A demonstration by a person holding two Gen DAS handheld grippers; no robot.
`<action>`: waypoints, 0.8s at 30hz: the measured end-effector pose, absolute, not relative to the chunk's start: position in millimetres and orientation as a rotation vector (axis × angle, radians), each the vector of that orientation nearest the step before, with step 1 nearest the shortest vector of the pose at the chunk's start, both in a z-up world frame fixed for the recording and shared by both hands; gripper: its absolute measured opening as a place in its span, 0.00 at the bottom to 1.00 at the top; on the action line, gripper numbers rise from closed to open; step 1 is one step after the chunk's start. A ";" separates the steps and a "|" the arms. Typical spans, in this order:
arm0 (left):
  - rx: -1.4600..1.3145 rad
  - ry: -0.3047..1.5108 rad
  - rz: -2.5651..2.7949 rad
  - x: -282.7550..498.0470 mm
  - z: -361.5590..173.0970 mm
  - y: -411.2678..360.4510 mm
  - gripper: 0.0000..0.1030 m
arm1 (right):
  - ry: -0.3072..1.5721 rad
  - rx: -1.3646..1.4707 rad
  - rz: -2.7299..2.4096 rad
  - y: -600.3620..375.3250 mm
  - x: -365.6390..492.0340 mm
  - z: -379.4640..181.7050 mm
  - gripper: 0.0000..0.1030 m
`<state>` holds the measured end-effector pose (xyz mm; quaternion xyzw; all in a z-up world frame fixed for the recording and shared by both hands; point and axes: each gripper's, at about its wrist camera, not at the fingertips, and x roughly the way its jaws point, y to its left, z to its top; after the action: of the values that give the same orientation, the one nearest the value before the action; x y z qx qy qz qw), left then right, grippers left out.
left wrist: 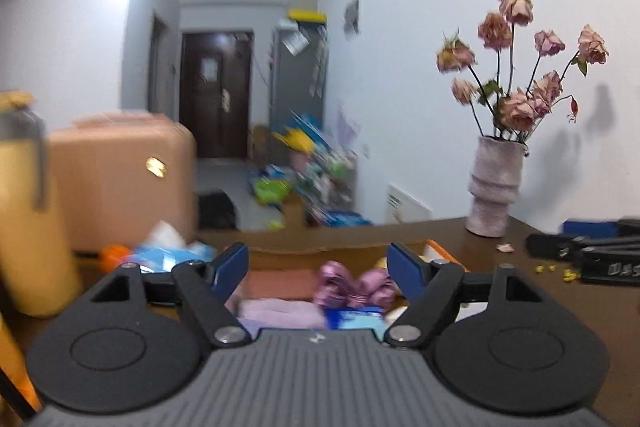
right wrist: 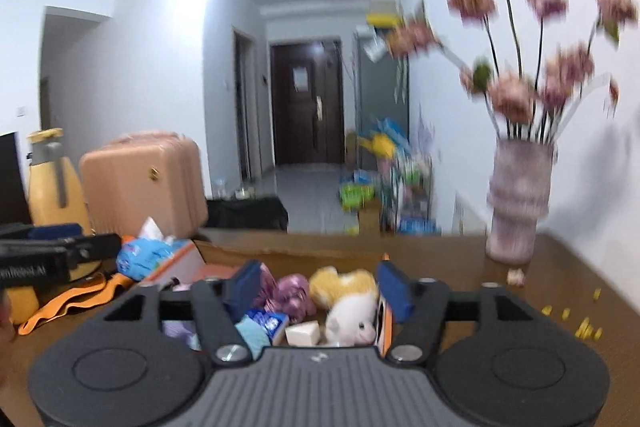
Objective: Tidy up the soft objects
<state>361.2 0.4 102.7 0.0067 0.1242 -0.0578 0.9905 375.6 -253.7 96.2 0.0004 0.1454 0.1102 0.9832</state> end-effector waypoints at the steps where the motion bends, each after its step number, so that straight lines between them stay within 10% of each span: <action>1: 0.035 0.230 -0.096 350.7 104.5 2.6 0.81 | 0.253 -0.011 0.224 -252.2 363.7 97.8 0.83; 4: 0.075 0.136 -0.033 313.2 108.2 9.0 1.00 | 0.138 -0.041 0.221 -245.8 331.8 97.4 1.00; 24: 0.016 0.134 -0.018 137.4 68.9 23.5 1.00 | 0.129 -0.078 0.213 -240.7 163.8 60.2 1.00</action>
<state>137.4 23.5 68.9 0.0082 0.0671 -0.0089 0.9977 163.8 -240.7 60.2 -0.0387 0.0644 0.1064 0.9915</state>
